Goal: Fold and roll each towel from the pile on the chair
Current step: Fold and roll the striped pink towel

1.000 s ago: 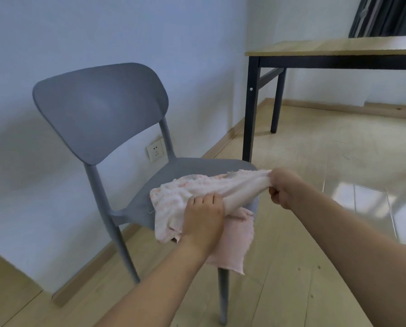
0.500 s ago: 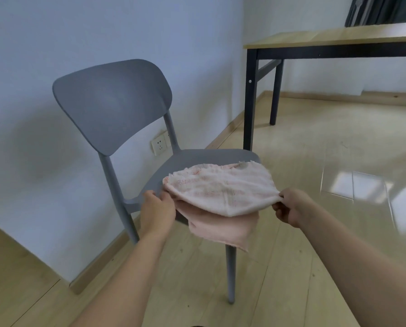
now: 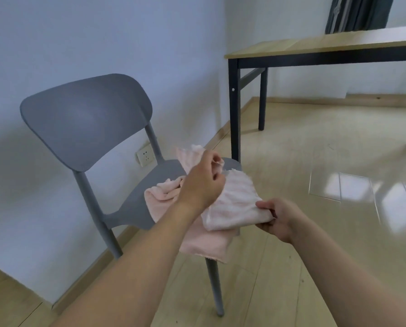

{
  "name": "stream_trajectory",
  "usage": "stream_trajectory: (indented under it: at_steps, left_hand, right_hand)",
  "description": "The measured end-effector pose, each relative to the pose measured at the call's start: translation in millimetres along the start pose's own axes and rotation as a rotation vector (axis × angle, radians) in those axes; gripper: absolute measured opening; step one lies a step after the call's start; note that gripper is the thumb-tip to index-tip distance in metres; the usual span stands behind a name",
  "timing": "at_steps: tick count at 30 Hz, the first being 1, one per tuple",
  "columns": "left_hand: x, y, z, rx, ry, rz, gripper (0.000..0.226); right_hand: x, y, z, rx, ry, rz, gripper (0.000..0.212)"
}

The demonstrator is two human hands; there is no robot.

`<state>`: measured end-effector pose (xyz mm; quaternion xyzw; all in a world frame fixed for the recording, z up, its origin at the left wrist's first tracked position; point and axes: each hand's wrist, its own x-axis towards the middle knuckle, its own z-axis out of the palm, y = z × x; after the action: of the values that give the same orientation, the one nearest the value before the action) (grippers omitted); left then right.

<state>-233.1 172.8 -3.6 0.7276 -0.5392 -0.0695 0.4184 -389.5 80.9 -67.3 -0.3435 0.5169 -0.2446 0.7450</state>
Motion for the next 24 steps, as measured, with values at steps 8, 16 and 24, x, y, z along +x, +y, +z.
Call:
stream_trajectory:
  at_steps: [8, 16, 24]
  left_hand:
    - [57, -19, 44, 0.058, -0.461, -0.199, 0.020]
    - [126, -26, 80, 0.377, -0.574, -0.194, 0.038]
    - [145, -51, 79, 0.554, -0.624, -0.107, 0.019]
  right_hand:
    - [12, 6, -11, -0.052, -0.106, 0.064, 0.040]
    - [17, 4, -9, -0.312, -0.119, -0.151, 0.026]
    - [2, -36, 3, -0.324, -0.086, -0.354, 0.016]
